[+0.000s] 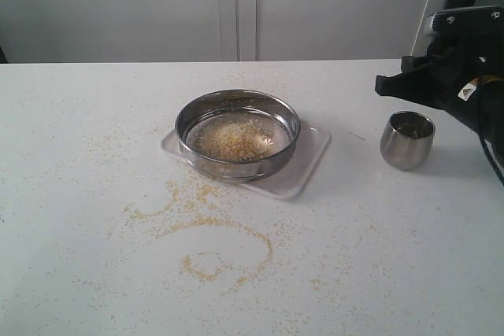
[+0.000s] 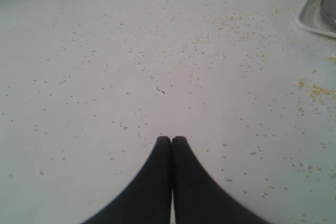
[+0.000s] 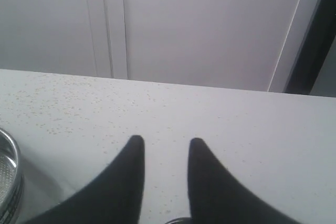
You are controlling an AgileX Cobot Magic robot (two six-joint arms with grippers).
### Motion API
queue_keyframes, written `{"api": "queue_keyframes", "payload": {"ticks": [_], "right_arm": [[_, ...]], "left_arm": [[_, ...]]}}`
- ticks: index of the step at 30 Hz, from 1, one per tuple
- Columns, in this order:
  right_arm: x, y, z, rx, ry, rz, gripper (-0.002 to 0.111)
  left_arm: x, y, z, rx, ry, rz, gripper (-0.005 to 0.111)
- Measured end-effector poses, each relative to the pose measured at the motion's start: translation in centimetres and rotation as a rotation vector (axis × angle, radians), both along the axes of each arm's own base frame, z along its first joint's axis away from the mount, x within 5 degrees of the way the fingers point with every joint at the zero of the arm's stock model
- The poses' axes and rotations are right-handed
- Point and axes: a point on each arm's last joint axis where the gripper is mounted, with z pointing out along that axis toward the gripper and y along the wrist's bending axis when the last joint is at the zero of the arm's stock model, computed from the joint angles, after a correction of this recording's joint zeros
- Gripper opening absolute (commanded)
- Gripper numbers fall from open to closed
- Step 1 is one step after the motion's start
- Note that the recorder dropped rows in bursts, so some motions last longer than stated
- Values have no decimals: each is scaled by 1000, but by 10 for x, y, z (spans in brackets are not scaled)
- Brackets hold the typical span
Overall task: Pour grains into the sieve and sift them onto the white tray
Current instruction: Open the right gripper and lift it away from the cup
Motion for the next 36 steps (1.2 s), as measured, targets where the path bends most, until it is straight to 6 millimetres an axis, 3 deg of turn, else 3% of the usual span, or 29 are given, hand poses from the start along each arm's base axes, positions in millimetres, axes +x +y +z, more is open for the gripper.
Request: {"api": "queue_keyframes", "payload": {"ticks": [2, 13, 28, 36], "right_arm": [[-3, 0, 5, -1, 12, 1, 0], [-14, -1, 24, -1, 30, 4, 0], [-19, -2, 27, -5, 68, 5, 0], [-25, -2, 48, 28, 199, -5, 0]], "left_arm": [[0, 0, 0, 0, 0, 0, 0], [0, 0, 0, 0, 0, 0, 0], [0, 0, 0, 0, 0, 0, 0], [0, 0, 0, 0, 0, 0, 0]]}}
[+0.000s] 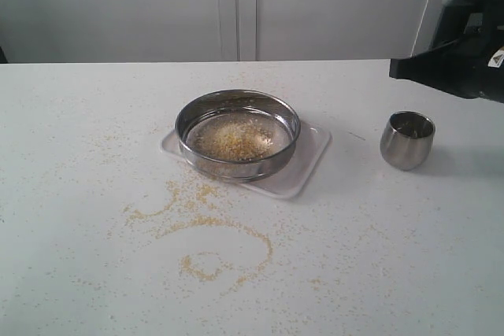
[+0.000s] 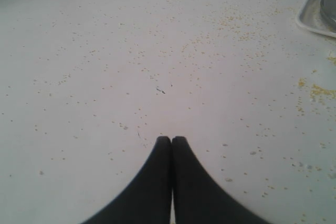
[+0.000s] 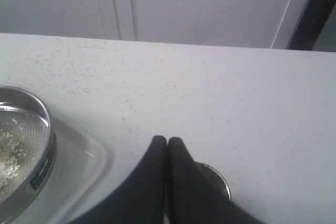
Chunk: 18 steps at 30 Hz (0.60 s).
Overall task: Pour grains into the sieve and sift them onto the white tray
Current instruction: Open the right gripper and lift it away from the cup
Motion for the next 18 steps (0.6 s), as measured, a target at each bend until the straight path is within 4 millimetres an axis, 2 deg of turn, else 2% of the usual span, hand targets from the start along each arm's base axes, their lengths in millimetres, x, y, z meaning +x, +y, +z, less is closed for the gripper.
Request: {"api": "queue_keyframes", "payload": {"ticks": [3, 11, 18], "right_arm": [[-3, 0, 6, 3, 54, -2, 0], [-12, -1, 3, -6, 177, -2, 0], [-38, -3, 21, 20, 249, -10, 0]], "left_arm": [[0, 0, 0, 0, 0, 0, 0], [0, 0, 0, 0, 0, 0, 0], [0, 0, 0, 0, 0, 0, 0]]}}
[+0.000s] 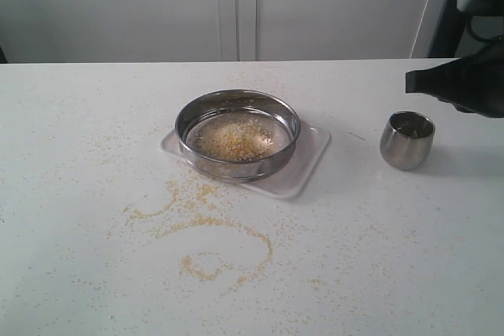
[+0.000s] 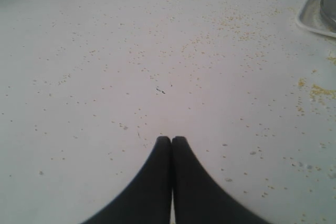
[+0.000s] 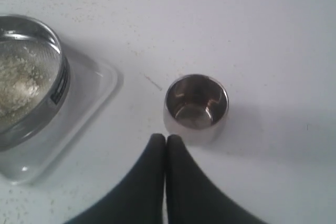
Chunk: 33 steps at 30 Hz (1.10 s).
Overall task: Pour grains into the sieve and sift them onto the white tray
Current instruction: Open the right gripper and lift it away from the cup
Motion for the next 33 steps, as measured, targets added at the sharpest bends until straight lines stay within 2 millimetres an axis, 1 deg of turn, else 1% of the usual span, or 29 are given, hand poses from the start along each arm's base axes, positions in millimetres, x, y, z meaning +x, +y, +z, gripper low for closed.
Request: {"api": "queue_keyframes", "payload": {"ticks": [10, 18, 26, 30, 33], "right_arm": [[-48, -5, 25, 16, 114, -6, 0], [-80, -8, 37, 18, 170, -5, 0], [-104, -10, 42, 16, 243, -6, 0], [-110, -15, 38, -43, 267, -5, 0], [-111, -18, 36, -92, 279, -9, 0]], "left_arm": [[0, 0, 0, 0, 0, 0, 0], [0, 0, 0, 0, 0, 0, 0], [0, 0, 0, 0, 0, 0, 0], [0, 0, 0, 0, 0, 0, 0], [0, 0, 0, 0, 0, 0, 0]]}}
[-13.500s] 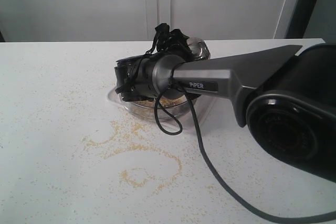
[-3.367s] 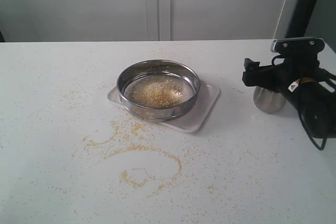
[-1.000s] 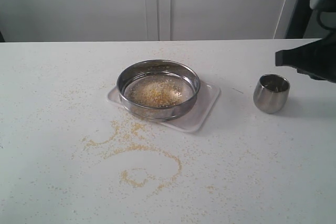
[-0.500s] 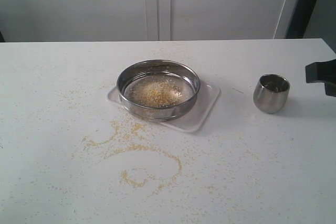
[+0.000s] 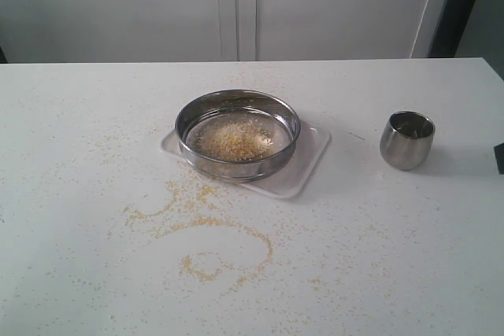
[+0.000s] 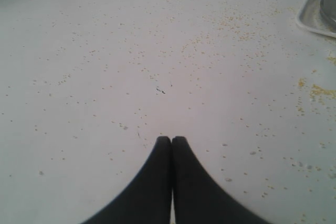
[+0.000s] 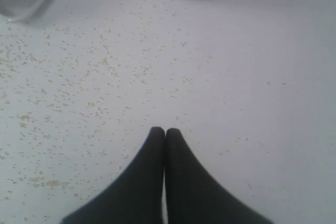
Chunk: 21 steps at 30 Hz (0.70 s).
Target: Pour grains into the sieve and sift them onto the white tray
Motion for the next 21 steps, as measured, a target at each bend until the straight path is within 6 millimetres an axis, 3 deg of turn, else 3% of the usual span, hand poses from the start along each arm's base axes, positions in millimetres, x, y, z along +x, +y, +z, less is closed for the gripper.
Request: {"api": "queue_keyframes", "payload": {"ticks": [21], "right_arm": [[0, -2, 0, -23, -1, 1, 0]], "left_arm": [[0, 0, 0, 0, 0, 0, 0]]}}
